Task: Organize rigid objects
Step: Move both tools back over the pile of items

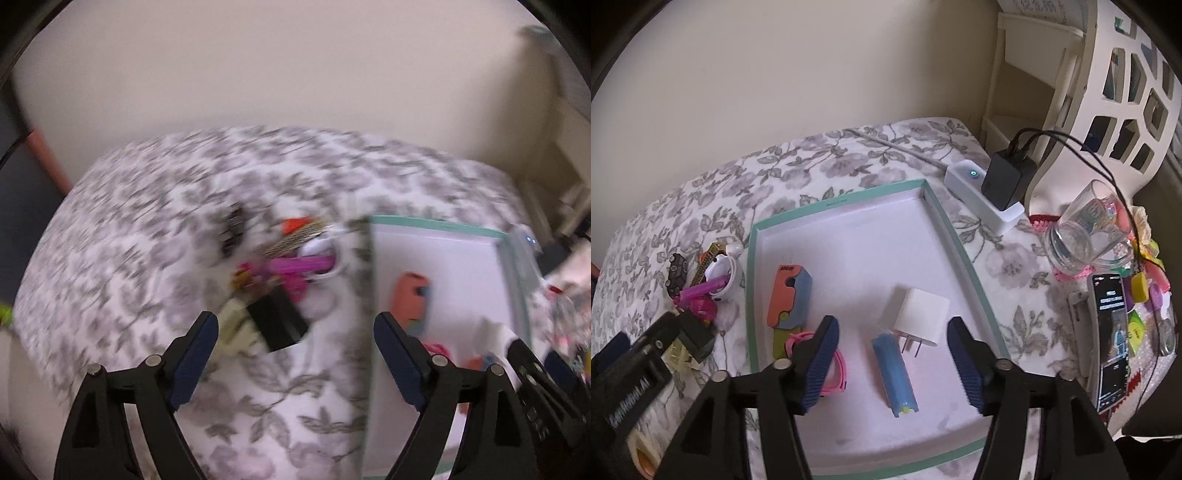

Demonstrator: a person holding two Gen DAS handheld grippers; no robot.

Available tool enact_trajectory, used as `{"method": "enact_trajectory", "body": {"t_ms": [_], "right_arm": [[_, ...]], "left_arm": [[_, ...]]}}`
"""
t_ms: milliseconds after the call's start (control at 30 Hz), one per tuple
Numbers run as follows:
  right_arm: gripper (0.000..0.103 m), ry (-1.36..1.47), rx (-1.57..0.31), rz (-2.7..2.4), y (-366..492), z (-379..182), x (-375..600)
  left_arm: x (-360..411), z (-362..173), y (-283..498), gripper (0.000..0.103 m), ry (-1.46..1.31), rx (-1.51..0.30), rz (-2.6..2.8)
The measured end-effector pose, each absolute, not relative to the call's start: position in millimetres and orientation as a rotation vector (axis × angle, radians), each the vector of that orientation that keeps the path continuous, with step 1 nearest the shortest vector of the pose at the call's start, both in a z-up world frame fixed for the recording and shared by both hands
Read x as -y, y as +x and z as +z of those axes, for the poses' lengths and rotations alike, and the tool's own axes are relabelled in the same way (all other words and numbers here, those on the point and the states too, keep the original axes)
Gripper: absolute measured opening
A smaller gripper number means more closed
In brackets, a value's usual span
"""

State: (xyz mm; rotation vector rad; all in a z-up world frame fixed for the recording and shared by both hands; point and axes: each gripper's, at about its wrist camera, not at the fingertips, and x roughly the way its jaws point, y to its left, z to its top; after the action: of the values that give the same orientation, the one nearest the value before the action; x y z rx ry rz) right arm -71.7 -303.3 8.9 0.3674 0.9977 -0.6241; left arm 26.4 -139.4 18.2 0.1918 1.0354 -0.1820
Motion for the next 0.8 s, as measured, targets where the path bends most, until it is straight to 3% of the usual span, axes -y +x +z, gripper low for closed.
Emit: {"method": "enact_trajectory", "body": {"t_ms": [333,500,633,800], "right_arm": [[0.073,0.379,-1.007,-0.605,-64,-7,302],[0.082,0.357,-1.007,-0.579,-57,-14,293],[0.102,0.335,-1.008,-0.547,-50,-19,284],[0.103,0.318,-0.995,-0.511,-41,-22,270]], "left_arm": [[120,-3,38,0.087,0.17,-1.079,-0.104],[106,-2,47,0.087,0.163,-1.077,-0.07],[91,-4,57,0.087,0.174,-1.082,-0.035],[66,-7,70,0.087,0.118,-1.128,-0.005]]}}
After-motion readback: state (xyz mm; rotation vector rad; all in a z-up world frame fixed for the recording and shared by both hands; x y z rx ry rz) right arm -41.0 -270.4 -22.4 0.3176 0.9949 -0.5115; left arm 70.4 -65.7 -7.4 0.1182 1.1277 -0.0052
